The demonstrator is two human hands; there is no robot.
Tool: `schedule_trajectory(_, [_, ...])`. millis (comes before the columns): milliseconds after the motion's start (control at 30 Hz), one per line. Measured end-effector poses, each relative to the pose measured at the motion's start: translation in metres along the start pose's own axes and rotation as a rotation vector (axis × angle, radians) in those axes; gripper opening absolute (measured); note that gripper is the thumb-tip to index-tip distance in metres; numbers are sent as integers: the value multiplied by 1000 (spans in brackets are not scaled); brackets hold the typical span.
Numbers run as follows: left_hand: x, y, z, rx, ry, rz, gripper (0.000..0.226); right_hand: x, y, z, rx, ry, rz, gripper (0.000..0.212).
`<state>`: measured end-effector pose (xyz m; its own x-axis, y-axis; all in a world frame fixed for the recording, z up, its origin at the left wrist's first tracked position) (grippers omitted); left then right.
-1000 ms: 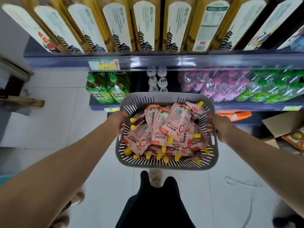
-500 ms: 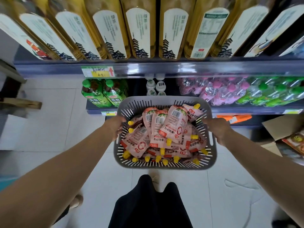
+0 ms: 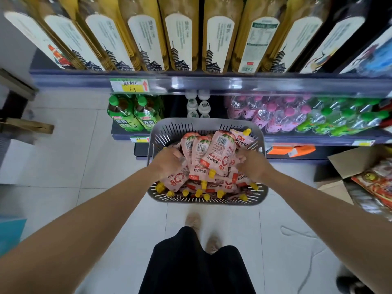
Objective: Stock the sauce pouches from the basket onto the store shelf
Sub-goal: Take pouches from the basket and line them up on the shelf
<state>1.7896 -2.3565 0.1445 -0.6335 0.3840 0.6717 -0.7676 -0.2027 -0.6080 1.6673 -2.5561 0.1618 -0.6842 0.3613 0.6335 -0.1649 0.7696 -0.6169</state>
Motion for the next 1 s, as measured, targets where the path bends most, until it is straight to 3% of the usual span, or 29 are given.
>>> schedule_trajectory(267, [-12, 20, -3, -549, 315, 8, 64, -9, 42, 0, 334, -119, 6, 61])
schedule_trajectory(533, [-23, 38, -10, -667, 542, 106, 61, -31, 64, 8, 278, -153, -36, 89])
schedule_trajectory(700, [-24, 34, -15, -599, 651, 156, 56, -35, 55, 1, 386, -230, 53, 74])
schedule_trajectory(867, [-25, 32, -12, -545, 722, 218, 42, -29, 54, -4, 595, -354, 82, 37])
schedule_trajectory(1000, [-23, 30, 3, -426, 752, 256, 26, -23, 46, 2, 579, -350, 118, 25])
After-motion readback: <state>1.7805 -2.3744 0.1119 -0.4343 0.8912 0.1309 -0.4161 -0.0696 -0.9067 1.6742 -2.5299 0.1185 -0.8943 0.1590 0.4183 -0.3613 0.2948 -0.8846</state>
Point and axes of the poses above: each hand's wrist, its own x-axis away from the middle knuckle, its own y-axis out of the palm, z = x × y, the point moved 3 cm from there along -x, towards the middle knuckle, and after that the axes turned 7 degrees about -x, right-handed, at the moved point
